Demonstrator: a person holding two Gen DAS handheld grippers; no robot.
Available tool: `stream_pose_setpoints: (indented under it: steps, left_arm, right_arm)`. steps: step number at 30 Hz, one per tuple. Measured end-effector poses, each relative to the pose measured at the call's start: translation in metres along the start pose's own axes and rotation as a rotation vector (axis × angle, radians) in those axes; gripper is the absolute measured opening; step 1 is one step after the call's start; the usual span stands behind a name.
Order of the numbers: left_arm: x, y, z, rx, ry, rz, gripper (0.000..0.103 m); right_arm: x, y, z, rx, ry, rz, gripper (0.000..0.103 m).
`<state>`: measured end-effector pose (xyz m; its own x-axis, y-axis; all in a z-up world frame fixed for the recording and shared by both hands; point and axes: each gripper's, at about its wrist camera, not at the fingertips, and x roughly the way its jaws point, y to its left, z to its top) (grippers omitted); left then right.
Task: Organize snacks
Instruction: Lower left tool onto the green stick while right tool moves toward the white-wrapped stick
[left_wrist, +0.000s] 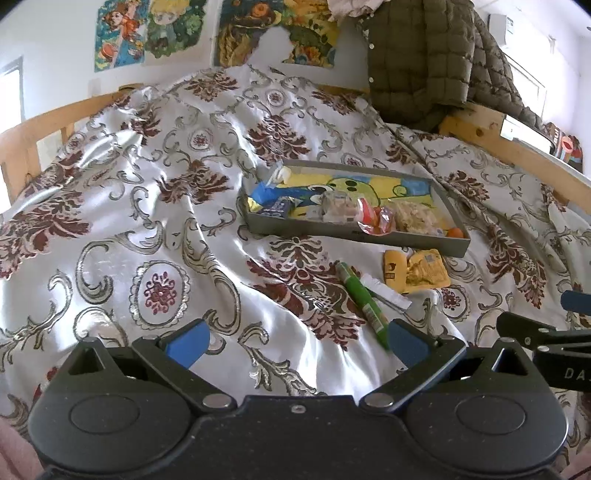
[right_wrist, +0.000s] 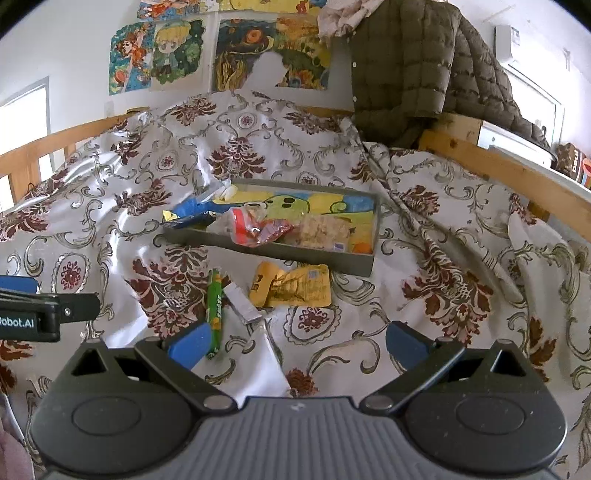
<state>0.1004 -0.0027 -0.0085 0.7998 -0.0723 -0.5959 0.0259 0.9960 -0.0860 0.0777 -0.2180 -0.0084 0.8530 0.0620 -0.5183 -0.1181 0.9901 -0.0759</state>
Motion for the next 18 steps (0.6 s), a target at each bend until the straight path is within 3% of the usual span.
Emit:
stream_pose_setpoints:
  steps: [18]
  left_arm:
    - [0.052, 0.006, 0.023, 0.088, 0.107, -0.059, 0.102]
  right_arm:
    - [0.034, -0.003, 0.008, -0.016, 0.047, 0.033, 0.103]
